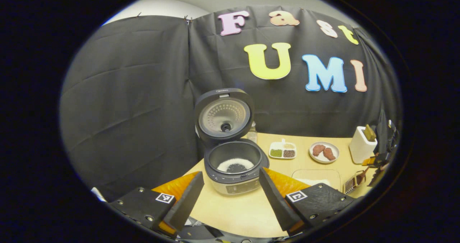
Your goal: Close the left gripper, press the button to open the rice cooker; take a wooden spoon from the chopstick holder with the right hand, scoop a spoonful of rice and pour it into the rice cooker, then put the wooden spoon back into the chopstick holder.
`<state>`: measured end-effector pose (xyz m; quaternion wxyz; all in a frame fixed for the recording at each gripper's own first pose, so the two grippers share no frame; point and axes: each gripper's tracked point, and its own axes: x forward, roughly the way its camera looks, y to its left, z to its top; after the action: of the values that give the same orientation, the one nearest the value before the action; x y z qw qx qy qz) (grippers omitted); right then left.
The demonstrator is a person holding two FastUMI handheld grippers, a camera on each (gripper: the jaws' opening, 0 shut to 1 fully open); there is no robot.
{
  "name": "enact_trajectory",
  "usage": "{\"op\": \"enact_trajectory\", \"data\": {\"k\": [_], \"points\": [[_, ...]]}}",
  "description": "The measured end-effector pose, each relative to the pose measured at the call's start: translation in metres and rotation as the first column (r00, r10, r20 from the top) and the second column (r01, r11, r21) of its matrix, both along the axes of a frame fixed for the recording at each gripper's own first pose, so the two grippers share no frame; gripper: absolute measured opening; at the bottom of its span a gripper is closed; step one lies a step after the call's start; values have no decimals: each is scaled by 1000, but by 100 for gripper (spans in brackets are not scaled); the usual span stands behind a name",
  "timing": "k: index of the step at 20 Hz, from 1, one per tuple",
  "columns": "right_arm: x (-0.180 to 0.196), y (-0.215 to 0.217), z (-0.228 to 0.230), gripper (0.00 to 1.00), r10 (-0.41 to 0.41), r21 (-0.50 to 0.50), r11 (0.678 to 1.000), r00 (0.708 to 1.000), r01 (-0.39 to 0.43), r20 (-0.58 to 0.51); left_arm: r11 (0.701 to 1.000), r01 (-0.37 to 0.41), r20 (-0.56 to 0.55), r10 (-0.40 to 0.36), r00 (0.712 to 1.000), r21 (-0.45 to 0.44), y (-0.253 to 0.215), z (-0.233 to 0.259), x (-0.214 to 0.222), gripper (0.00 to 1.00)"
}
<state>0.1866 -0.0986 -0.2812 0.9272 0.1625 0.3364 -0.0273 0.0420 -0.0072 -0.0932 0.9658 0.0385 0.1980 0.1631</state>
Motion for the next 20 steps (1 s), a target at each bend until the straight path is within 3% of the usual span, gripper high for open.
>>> {"op": "enact_trajectory", "data": {"k": [1, 2, 3, 4, 5, 6, 7, 8, 9, 11, 15, 20], "points": [[5, -1, -3, 89, 2, 21, 1000, 1000, -2, -5, 1000, 1, -6, -1, 1000, 3, -6, -1, -1, 98], [9, 0, -4, 94, 7, 47, 999, 1000, -7, -7, 1000, 3, -9, -3, 1000, 3, -15, -3, 0, 97], [11, 1, -4, 82, 10, 66, 998, 1000, -10, -8, 1000, 6, -8, -6, 1000, 1, -21, -4, 1, 97], [14, 2, -6, 55, 15, 82, 997, 1000, -15, -5, 1000, 8, -6, -8, 1000, 1, -29, -5, 3, 97], [14, 0, -2, 50, 11, 96, 995, 1000, -11, 0, 1000, 5, 0, -5, 1000, 3, -33, -6, 3, 96], [16, 0, -2, 33, 7, 117, 993, 1000, -7, -1, 1000, 6, 3, -6, 1000, 2, -36, -9, 3, 96], [11, 2, 2, 23, 8, 141, 990, 1000, -7, -7, 1000, 10, 1, -10, 1000, -10, -40, -12, 5, 97], [-1, 0, 13, 30, -3, 151, 989, 1000, 5, -11, 999, 22, 0, -22, 1000, -30, -46, -17, 7, 96], [2, -3, 9, 22, -24, 149, 988, 1000, 25, -9, 998, 35, -2, -35, 999, -52, -50, -21, 12, 98], [-9, -4, 24, 19, -45, 159, 986, 999, 41, 21, 996, 52, -4, -53, 999, -76, -49, -25, 25, 98], [-32, -7, 66, 19, -74, 134, 989, 992, 60, 105, 985, 139, 42, -136, 990, -102, -50, -14, 53, 97], [-69, -23, 115, 19, -205, 101, 977, 959, 188, 196, 960, 264, 48, -260, 964, -89, -34, -12, 73, 96]]}}
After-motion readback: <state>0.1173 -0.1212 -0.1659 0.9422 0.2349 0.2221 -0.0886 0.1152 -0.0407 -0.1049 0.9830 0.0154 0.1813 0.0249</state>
